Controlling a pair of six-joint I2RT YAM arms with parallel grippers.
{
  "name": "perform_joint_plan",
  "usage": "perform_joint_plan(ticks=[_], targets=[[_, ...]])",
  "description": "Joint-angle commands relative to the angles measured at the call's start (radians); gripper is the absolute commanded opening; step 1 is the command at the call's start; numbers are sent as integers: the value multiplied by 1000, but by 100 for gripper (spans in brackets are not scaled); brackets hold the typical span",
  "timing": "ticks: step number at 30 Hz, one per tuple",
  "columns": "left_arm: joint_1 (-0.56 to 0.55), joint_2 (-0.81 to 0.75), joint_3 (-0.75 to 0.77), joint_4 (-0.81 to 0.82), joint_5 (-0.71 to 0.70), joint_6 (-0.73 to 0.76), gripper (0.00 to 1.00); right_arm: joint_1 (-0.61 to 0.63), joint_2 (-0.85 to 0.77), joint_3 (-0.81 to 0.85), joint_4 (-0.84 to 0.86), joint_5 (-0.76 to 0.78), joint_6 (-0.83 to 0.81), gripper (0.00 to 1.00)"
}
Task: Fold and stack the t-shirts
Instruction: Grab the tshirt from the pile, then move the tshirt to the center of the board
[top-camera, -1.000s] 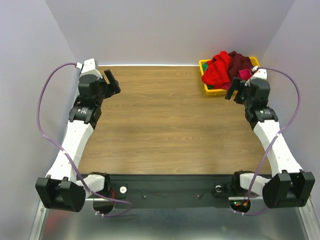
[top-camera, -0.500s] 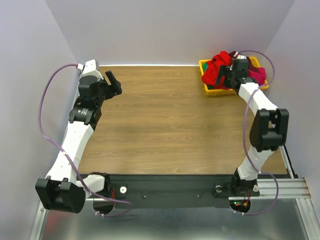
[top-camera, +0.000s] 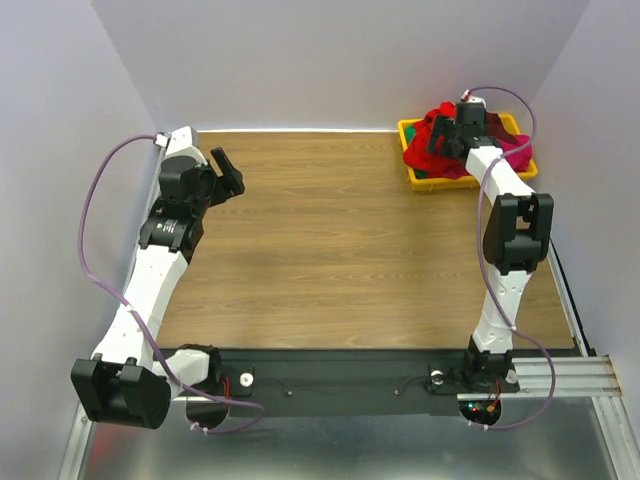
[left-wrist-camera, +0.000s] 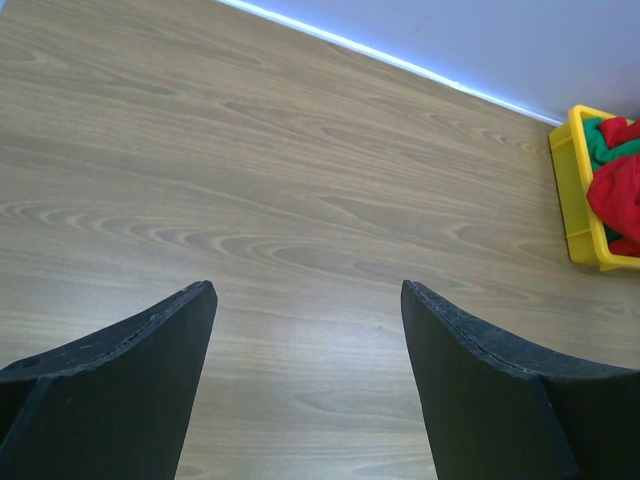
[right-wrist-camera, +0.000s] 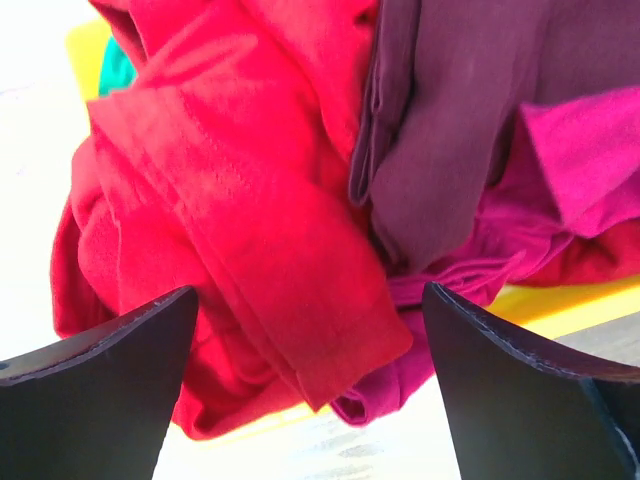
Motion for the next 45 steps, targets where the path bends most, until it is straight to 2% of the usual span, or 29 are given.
perform_joint_plan(ticks=[1, 2, 6, 8, 10, 11, 12, 13, 15, 23, 29, 33, 36, 39, 45], targets=[[1, -38, -11, 12, -10, -17, 86, 3, 36, 73, 25, 28, -29, 91], [1, -37, -9, 12, -11, -17, 86, 3, 47, 81, 25, 24, -29, 91], [1, -7, 15, 7, -8, -9, 86, 3, 68, 90, 23, -36, -30, 70], [1, 6, 33, 7, -8, -6, 86, 5, 73, 92, 21, -71, -29, 66], [1, 20, 44, 9, -10, -6, 86, 5, 76, 100, 21, -116, -34, 53], [1, 23, 55, 7, -10, -5, 86, 5, 71, 109, 20, -124, -34, 42], [1, 32, 61, 7, -10, -2, 86, 3, 64, 113, 18, -121, -30, 18], [1, 37, 66, 7, -8, 1, 86, 5, 51, 121, 18, -116, -25, 10], [1, 45, 78, 7, -7, 1, 86, 5, 8, 153, 17, -104, -23, 0], [1, 34, 47, 26, 7, -23, 86, 3, -85, 357, 6, -36, -20, 0], [1, 17, 30, 30, 15, -23, 86, 3, 2, 621, 6, -42, 27, 0], [1, -9, 14, 30, 12, -23, 86, 3, 59, 734, 11, 0, 26, 0], [1, -38, -9, 29, 4, -26, 86, 3, 30, 741, 21, -53, 36, 0], [1, -56, -35, 27, -5, -25, 86, 3, -30, 722, 49, -227, 44, 0], [1, -43, -42, 39, 1, -19, 86, 5, -168, 676, 64, -372, 67, 0]])
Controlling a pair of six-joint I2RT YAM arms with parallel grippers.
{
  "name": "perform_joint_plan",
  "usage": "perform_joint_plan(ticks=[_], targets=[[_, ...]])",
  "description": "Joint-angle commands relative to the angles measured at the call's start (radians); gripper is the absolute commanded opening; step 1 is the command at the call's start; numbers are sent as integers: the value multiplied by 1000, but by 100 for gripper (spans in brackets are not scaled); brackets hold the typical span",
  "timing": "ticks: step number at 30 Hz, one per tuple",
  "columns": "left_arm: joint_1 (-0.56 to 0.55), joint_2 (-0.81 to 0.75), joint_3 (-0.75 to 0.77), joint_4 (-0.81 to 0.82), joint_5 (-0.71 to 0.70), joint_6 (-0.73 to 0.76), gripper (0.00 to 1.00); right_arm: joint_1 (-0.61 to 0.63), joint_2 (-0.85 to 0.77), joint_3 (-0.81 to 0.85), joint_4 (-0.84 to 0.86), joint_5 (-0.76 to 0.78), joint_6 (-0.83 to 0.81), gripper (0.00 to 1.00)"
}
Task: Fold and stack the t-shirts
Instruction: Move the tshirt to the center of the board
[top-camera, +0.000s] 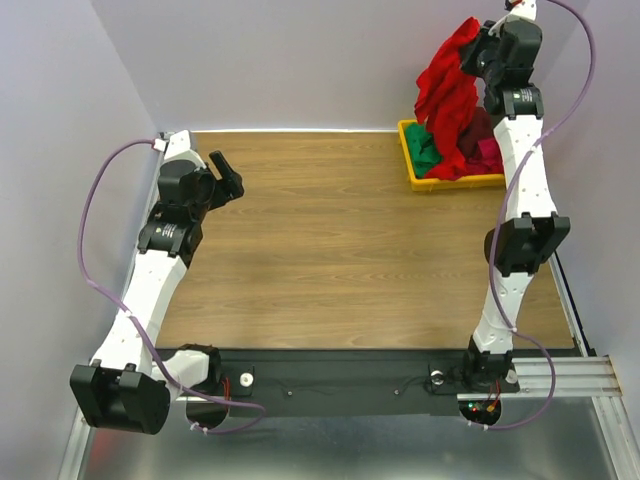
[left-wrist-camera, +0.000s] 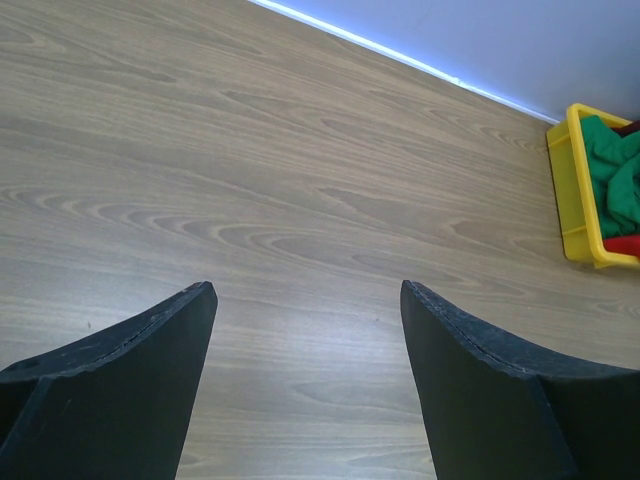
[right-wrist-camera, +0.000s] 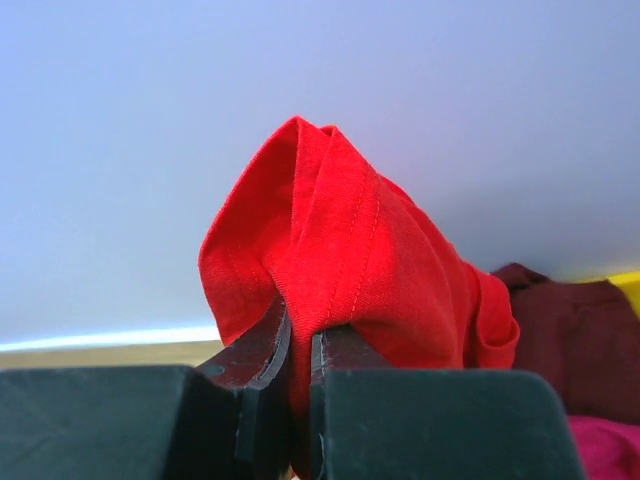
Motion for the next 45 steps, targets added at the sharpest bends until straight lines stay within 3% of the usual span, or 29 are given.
perform_joint_plan(ticks=[1, 8, 13, 19, 22, 25, 26, 27, 29, 30, 33, 37, 45], targets=[[1, -4, -11, 52, 4, 4, 86, 6, -206, 17, 109, -194, 32, 1], [1, 35, 23, 79, 20, 27, 86, 49, -337, -8, 138, -372, 118, 0], [1, 55, 41, 85, 23, 47, 86, 117, -369, 30, 228, -488, 301, 0], [1, 58, 43, 95, 21, 50, 86, 224, -441, -29, 285, -519, 458, 0], [1, 56, 37, 106, 21, 45, 86, 229, -551, -269, 293, -489, 478, 0], [1, 48, 28, 108, 23, 44, 86, 229, -652, -607, 288, -388, 422, 1], [1, 48, 23, 109, 23, 45, 86, 227, -715, -788, 285, -298, 409, 2], [1, 45, 18, 108, 23, 47, 86, 227, -752, -872, 279, -241, 385, 7], [-1, 35, 2, 105, 17, 52, 85, 226, -811, -1036, 253, -61, 328, 37], [-4, 29, -6, 105, 9, 53, 84, 224, -862, -1165, 239, -6, 285, 68], [-72, 28, -35, 102, -37, 79, 82, 221, -913, -1340, 198, 117, 218, 100], [-273, 82, -40, 66, -129, 79, 82, 221, -960, -1422, 135, 111, 150, 100], [-366, 211, -92, 79, 7, -25, 78, 221, -990, -1471, 81, 59, 131, 100]])
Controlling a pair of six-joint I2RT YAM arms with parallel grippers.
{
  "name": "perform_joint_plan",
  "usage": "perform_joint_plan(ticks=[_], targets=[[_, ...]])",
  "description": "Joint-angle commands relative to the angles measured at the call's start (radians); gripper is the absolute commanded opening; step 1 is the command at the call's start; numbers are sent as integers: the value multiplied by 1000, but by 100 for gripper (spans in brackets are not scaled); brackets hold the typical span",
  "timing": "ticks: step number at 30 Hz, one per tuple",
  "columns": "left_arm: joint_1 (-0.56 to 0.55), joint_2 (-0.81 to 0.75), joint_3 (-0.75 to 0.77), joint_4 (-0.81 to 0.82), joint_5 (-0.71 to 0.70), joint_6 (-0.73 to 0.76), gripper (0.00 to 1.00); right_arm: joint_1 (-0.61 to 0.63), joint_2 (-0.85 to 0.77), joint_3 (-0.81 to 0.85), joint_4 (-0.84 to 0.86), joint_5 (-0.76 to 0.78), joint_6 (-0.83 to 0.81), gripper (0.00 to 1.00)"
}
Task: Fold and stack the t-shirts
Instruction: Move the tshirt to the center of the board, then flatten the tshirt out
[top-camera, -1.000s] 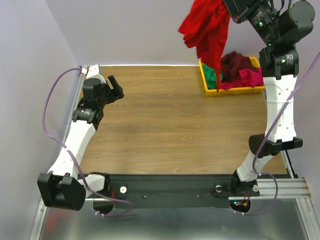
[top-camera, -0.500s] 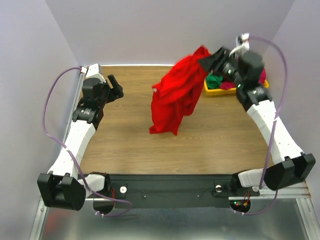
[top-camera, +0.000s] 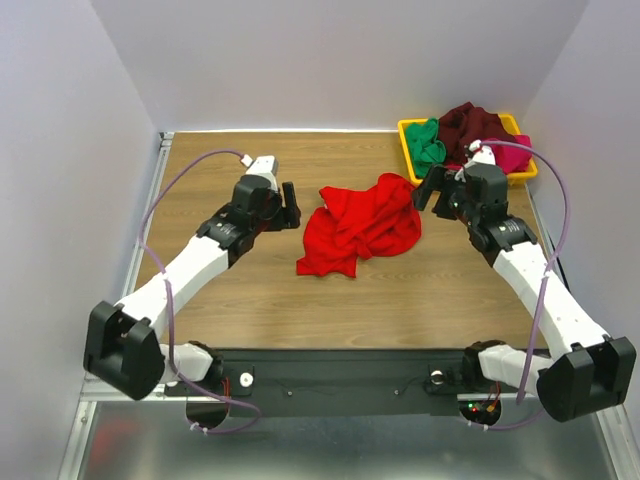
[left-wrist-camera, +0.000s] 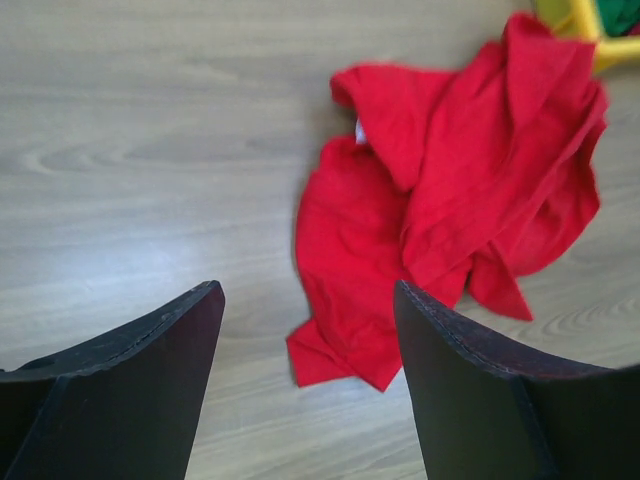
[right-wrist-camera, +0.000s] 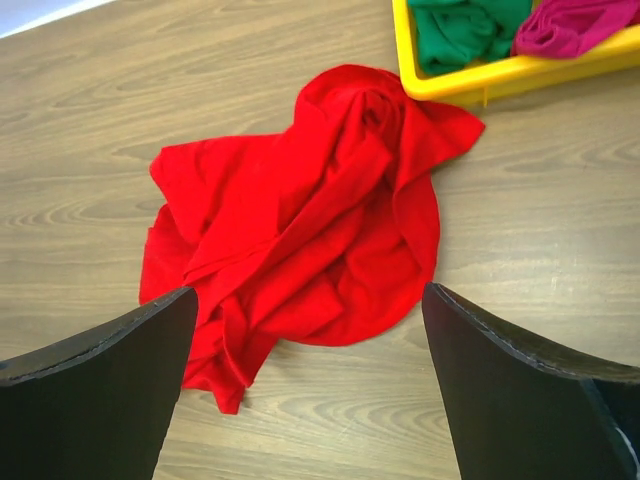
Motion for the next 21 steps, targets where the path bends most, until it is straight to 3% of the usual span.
perform_joint_plan(ticks=[1, 10, 21], targets=[[-33, 88, -23, 11, 74, -59, 78, 0, -15, -9, 18, -22, -29, 99], [-64, 341, 54, -43, 259, -62, 72, 45, 57, -39, 16, -236, -77, 95], [-64, 475, 154, -125, 230, -74, 66, 226, 163, -69, 15, -312, -141, 93]])
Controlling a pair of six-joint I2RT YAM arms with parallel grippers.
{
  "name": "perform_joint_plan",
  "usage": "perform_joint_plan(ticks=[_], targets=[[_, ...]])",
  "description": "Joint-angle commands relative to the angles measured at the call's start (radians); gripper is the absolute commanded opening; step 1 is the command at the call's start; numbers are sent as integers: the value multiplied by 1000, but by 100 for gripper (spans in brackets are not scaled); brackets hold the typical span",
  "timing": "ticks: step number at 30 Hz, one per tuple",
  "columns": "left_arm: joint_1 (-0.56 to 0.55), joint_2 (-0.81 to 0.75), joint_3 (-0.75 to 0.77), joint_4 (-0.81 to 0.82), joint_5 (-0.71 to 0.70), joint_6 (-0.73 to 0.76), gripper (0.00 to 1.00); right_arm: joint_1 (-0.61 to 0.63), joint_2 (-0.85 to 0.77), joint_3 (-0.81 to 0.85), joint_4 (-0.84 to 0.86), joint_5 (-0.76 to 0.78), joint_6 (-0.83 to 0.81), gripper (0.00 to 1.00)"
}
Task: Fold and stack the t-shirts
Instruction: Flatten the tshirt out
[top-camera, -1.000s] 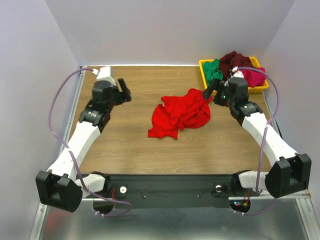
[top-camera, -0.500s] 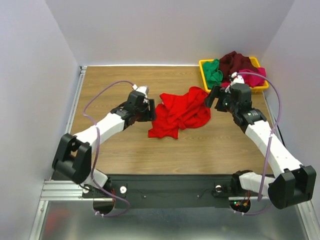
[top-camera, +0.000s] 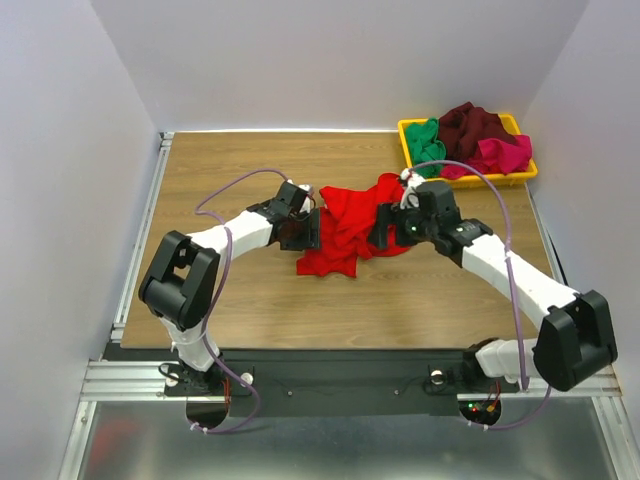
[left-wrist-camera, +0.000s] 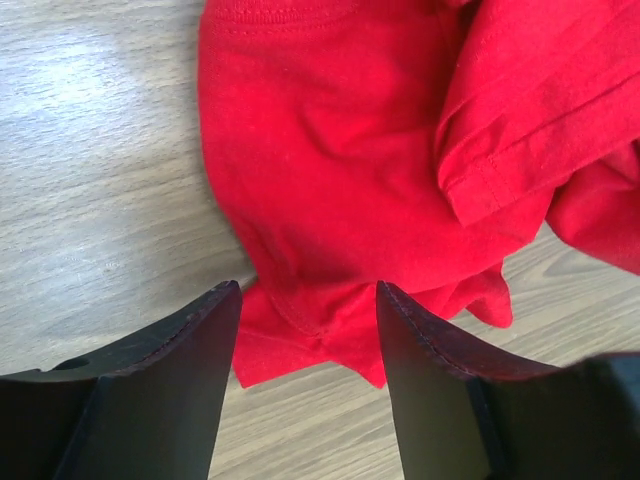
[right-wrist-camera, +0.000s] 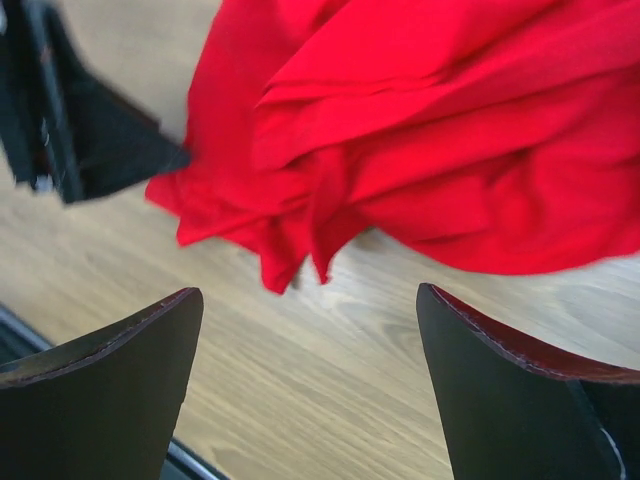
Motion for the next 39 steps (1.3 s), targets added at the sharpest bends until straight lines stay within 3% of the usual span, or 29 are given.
perform_joint_plan(ticks=[1, 10, 13, 16, 21, 23, 27, 29, 31, 32, 35, 36, 39], targets=[[-3, 15, 52, -37, 3, -14, 65, 57, 35, 2, 16, -41, -45, 93], [-5, 55, 61, -54, -5, -37, 60, 135, 126, 10, 18, -7, -76, 91], [-6, 75, 68, -56, -2, -39, 58, 143, 163, 19, 19, -6, -88, 85], [-6, 86, 78, -57, -5, -40, 49, 146, 182, 19, 21, 14, -86, 78], [-6, 106, 81, -51, -3, -34, 42, 147, 206, 2, 48, 70, -85, 75], [-6, 117, 87, -50, -2, -31, 32, 147, 226, 5, 88, 79, -85, 73], [-6, 127, 102, -50, -2, -23, 27, 146, 283, 30, 102, 80, -94, 66], [-6, 133, 107, -47, 1, -20, 19, 147, 309, 50, 104, 64, -106, 59], [-6, 138, 111, -47, 1, -22, 0, 149, 334, 59, 110, 41, -111, 51], [-6, 140, 117, -47, -2, -22, 0, 147, 337, 62, 114, 33, -110, 47], [-5, 138, 130, -60, -14, -23, 0, 147, 325, 76, 120, 40, -103, 9], [-2, 135, 148, -68, -20, -23, 0, 147, 311, 81, 120, 63, -99, 0], [24, 95, 188, -115, -54, -28, 0, 146, 231, 96, 98, 147, -83, 0]])
